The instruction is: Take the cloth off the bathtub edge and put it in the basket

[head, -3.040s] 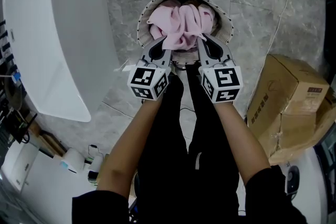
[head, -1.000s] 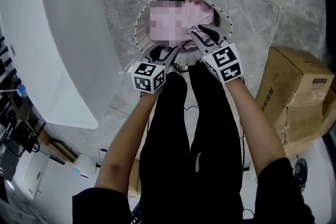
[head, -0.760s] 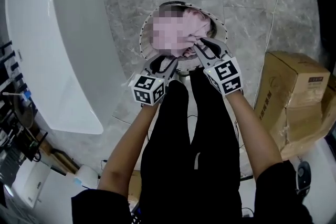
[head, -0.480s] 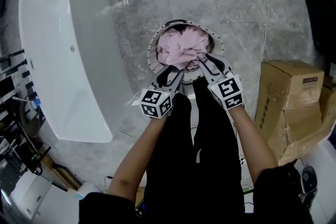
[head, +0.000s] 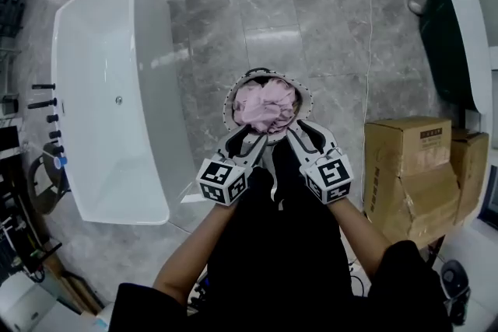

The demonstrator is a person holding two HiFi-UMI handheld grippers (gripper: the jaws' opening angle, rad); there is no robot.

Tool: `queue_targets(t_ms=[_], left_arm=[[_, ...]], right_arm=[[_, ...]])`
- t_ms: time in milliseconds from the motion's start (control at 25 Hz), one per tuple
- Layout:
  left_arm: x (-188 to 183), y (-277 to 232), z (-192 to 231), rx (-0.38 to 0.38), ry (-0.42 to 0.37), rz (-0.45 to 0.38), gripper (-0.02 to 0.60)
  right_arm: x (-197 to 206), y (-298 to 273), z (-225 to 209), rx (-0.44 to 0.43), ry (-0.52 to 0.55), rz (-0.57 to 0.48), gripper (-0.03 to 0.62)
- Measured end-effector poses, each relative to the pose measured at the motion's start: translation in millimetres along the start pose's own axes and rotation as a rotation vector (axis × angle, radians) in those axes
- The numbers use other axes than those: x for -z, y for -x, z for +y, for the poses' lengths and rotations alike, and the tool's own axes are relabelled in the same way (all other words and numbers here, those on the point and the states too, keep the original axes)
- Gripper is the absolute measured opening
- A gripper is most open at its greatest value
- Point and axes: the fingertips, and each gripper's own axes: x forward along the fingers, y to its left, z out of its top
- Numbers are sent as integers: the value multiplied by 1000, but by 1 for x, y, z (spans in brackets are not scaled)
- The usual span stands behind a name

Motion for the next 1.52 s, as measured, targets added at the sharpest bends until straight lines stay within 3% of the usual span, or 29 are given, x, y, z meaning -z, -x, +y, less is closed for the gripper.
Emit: queue_targets(t_ms=[240, 320, 520, 720, 840, 960, 1080, 1280, 1520], left_arm=[[-69, 57, -43, -25, -85, -112, 198], [-92, 71, -59, -9, -100, -182, 154], [-137, 110, -89, -54, -135, -352, 37], [-176, 141, -104, -77, -156, -463, 15], [-183, 150, -124, -45, -219, -461, 14], [-177, 153, -144, -62, -274, -432, 14], [-167, 155, -152, -85, -326, -406, 14], [-158, 160, -168, -48, -322, -413, 14], [-152, 156, -185, -77, -336, -438, 14]], right_arm=[[-66, 55, 23, 64, -65, -117, 121], [-87, 67, 30, 58, -28, -150, 121], [-122, 96, 47, 15, 35, -242, 121], [-167, 116, 62, 69, 35, -356, 121], [-180, 128, 79, 54, 59, -388, 117], [-173, 143, 88, 66, 93, -366, 50], [-162, 152, 96, 75, 67, -356, 32], [-156, 169, 115, 95, 79, -365, 31], [-149, 188, 110, 82, 129, -344, 29]])
